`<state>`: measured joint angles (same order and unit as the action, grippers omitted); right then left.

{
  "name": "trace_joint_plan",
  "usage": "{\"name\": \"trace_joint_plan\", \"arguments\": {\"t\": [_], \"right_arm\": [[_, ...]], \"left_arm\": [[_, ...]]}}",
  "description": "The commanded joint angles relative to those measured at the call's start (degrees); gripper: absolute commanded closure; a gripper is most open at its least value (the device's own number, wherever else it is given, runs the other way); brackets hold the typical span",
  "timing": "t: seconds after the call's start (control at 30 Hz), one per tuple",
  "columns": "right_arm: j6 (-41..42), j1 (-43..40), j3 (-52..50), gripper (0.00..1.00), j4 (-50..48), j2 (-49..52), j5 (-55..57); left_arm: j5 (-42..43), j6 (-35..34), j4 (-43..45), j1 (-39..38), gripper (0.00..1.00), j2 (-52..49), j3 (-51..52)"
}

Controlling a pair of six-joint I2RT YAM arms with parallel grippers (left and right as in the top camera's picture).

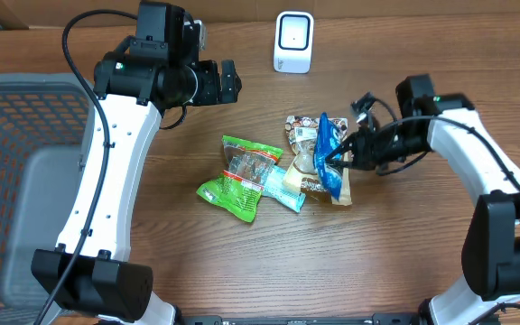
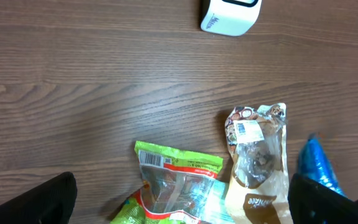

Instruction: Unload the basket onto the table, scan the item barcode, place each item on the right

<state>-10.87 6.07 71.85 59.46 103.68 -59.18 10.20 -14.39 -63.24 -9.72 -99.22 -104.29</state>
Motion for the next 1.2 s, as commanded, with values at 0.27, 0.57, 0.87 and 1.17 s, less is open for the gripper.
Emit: {"name": "trace_joint_plan", "arguments": {"t": [0.27,0.57,0.87,1.17], "right_arm": [[4.8,0.3,-6.2,0.67,-10.1,4.5,0.9],[18.8,0.3,-3.1,0.59,-7.4,5.3,27.8],[17.9,6.6,16.0,0.55,6.9,2.8,36.8],[18.2,17.2,17.2,0.27,-0.4,4.8,50.7]], "left_arm": [[-0.5,1.5,0.0,0.0,0.00,0.3,-0.9],[-0.5,1.5,0.0,0.0,0.00,0.3,-0.9],[-0.5,1.5,0.0,0.0,0.00,0.3,-0.9],[-0.5,1.5,0.0,0.0,0.00,0.3,-0.9]]}}
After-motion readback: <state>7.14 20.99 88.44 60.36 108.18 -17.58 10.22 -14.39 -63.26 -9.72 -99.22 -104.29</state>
